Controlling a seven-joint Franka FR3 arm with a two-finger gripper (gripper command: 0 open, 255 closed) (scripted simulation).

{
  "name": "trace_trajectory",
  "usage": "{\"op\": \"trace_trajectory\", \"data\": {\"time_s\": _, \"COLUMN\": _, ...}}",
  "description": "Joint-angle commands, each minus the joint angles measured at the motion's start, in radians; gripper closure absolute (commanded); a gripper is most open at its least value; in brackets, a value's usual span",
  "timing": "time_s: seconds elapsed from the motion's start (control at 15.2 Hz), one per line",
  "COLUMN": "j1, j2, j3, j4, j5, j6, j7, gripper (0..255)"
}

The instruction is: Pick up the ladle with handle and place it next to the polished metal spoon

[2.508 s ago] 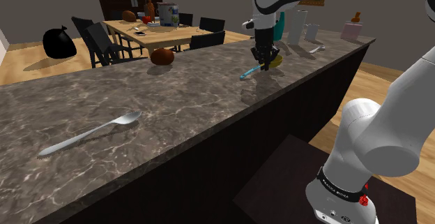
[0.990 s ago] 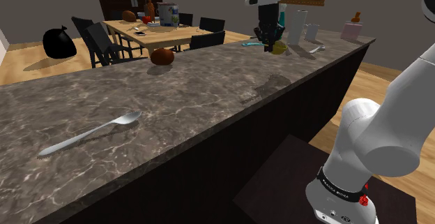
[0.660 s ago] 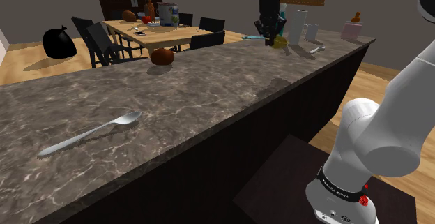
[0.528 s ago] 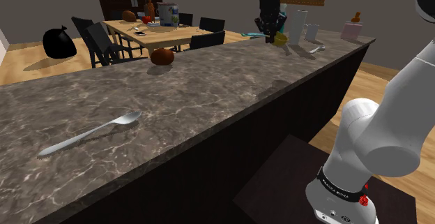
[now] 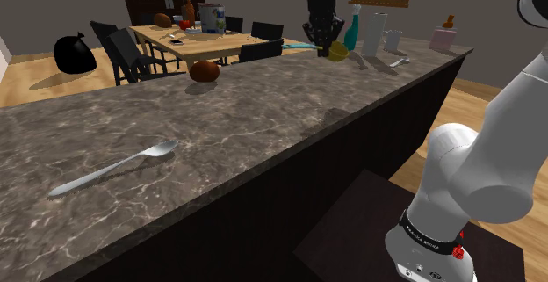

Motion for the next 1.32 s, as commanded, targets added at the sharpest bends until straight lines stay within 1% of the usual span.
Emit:
{"op": "trace_trajectory", "data": {"time_s": 0.0, "j1": 0.020, "j2": 0.012, "j3": 0.032, "j4": 0.012, "j5": 0.022, "j6": -0.007, "j7": 0.053, "gripper": 255}}
{"op": "trace_trajectory", "data": {"time_s": 0.33, "j1": 0.065, "j2": 0.057, "j3": 0.097, "j4": 0.048, "j5": 0.072, "j6": -0.011, "j7": 0.164, "gripper": 255}}
{"op": "trace_trajectory", "data": {"time_s": 0.66, "j1": 0.110, "j2": 0.125, "j3": 0.155, "j4": 0.115, "j5": 0.122, "j6": -0.017, "j7": 0.268, "gripper": 255}}
{"op": "trace_trajectory", "data": {"time_s": 0.99, "j1": 0.154, "j2": 0.218, "j3": 0.204, "j4": 0.216, "j5": 0.169, "j6": -0.030, "j7": 0.364, "gripper": 255}}
{"op": "trace_trajectory", "data": {"time_s": 1.25, "j1": 0.188, "j2": 0.311, "j3": 0.238, "j4": 0.327, "j5": 0.203, "j6": -0.049, "j7": 0.437, "gripper": 255}}
